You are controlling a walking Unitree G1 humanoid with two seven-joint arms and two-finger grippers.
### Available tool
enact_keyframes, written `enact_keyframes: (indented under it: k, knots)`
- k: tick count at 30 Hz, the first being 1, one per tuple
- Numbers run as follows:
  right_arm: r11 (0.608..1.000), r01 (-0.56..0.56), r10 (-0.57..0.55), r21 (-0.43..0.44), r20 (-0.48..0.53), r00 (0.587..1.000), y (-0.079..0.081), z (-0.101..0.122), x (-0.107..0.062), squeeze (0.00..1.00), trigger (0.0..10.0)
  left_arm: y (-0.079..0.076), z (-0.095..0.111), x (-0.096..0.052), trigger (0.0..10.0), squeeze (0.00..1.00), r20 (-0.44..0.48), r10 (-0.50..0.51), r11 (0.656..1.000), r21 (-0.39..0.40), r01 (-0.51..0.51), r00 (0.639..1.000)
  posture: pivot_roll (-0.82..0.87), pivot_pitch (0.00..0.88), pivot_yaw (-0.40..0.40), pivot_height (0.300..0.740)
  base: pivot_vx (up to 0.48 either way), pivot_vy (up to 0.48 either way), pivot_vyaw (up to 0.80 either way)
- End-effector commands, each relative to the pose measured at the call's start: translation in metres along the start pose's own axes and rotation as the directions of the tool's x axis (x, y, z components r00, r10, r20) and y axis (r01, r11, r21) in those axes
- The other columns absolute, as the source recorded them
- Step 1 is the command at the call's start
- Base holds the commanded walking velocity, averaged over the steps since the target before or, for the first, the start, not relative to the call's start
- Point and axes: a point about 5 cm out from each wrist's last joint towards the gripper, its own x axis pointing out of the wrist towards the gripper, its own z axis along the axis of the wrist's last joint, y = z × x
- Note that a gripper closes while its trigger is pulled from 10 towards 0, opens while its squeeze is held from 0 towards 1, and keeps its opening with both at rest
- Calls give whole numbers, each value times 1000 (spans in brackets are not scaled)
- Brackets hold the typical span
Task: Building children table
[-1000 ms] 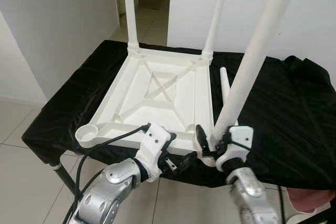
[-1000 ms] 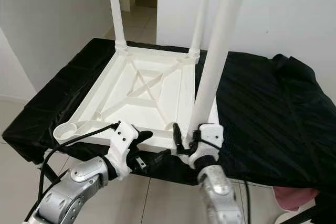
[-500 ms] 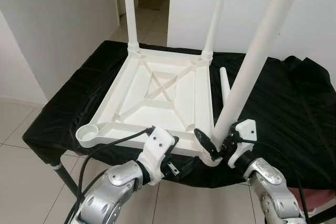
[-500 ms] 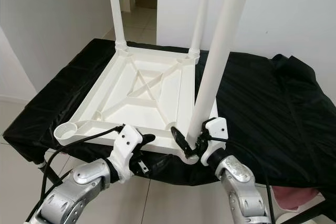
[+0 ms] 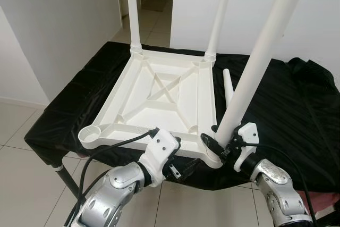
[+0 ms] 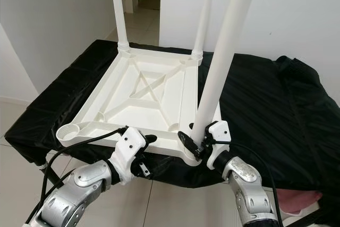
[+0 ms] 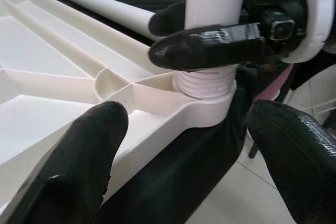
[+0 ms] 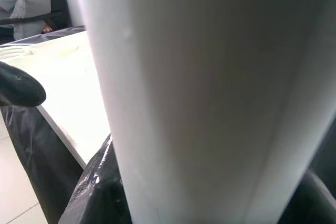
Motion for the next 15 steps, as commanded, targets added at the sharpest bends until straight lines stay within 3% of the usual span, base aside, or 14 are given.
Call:
enact_keyframes:
  k: [1,2,8,9,12,15]
  knots:
    - [999,4,-2,54,-36,999,0,-10,-3,0,0,-1,-4,1,10000,0,-13,7,1000,8,-7,1000,9,122,-5,740,0,0,0]
    - [998,9,-7,61,-37,999,1,-11,-3,0,10000,-1,-4,1,10000,0,-13,7,1000,6,-7,1000,9,123,-5,740,0,0,0]
    - [993,77,-74,94,-30,997,4,-8,1,0,10000,-2,-4,2,10000,0,-9,7,1000,2,-7,1000,7,122,-10,740,0,0,0]
    - [985,146,-143,89,-39,989,9,-8,6,0,10000,-2,-4,2,10000,0,-7,7,1000,3,-7,1000,8,119,-18,740,0,0,0]
    - [975,211,-207,74,-60,976,10,-10,8,0,10000,-3,-5,2,10000,0,-6,7,1000,6,-7,1000,8,117,-19,740,0,0,0]
    - [945,305,-296,122,-80,952,12,-11,10,0,10000,-3,-5,3,10000,0,-6,11,1000,5,-11,1000,10,109,-27,740,0,0,0]
